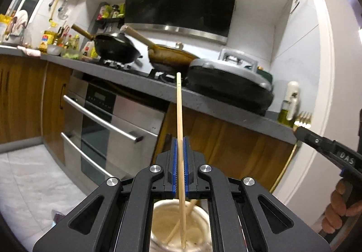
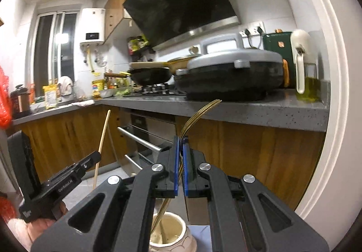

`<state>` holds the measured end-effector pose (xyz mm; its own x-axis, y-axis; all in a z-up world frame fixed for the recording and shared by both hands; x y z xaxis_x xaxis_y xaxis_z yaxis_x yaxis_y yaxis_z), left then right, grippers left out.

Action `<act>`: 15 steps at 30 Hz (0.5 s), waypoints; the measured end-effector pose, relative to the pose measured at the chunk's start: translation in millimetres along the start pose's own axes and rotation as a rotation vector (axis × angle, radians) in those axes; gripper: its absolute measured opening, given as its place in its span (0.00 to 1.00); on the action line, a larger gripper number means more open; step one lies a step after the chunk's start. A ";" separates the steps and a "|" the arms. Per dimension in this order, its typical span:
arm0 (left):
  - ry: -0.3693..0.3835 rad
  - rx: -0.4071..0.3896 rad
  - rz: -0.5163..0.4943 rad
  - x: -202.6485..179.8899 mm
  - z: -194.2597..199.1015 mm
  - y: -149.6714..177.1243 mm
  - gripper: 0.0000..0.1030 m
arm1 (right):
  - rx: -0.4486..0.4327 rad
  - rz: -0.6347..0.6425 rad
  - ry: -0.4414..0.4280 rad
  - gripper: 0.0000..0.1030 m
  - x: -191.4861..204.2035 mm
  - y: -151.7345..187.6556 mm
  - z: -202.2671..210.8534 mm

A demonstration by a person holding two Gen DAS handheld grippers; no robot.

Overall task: Organize utensils
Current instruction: 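Insert the chopstick into the tall cup while the right tool drops the gold fork in the short cup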

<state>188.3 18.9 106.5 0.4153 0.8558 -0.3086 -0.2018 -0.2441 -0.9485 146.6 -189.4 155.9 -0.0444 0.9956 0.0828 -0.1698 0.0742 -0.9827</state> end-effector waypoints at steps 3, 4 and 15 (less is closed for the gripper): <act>-0.034 0.011 -0.011 4.0 -12.3 10.7 0.05 | 0.024 -0.020 0.019 0.03 -3.9 11.5 -14.2; -0.041 0.016 -0.016 4.7 -14.6 13.3 0.05 | 0.032 -0.020 0.018 0.03 -4.6 15.5 -17.6; -0.063 0.117 -0.157 -2.2 8.5 47.3 0.05 | 0.128 0.046 -0.020 0.03 1.1 58.7 -41.1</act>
<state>170.3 9.3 63.0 0.3939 0.9070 -0.1489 -0.2417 -0.0541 -0.9688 177.1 -181.6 91.5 -0.0745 0.9963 0.0423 -0.2910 0.0188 -0.9565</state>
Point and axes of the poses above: each gripper's, at about its wrist camera, not at the fingertips, and z roughly against the way its jaws point, x to its left, y to its underside, the point moved 2 cm from there along -z, roughly the way its jaws point, and after that the axes turned 11 degrees about y, right-handed, at the moved point
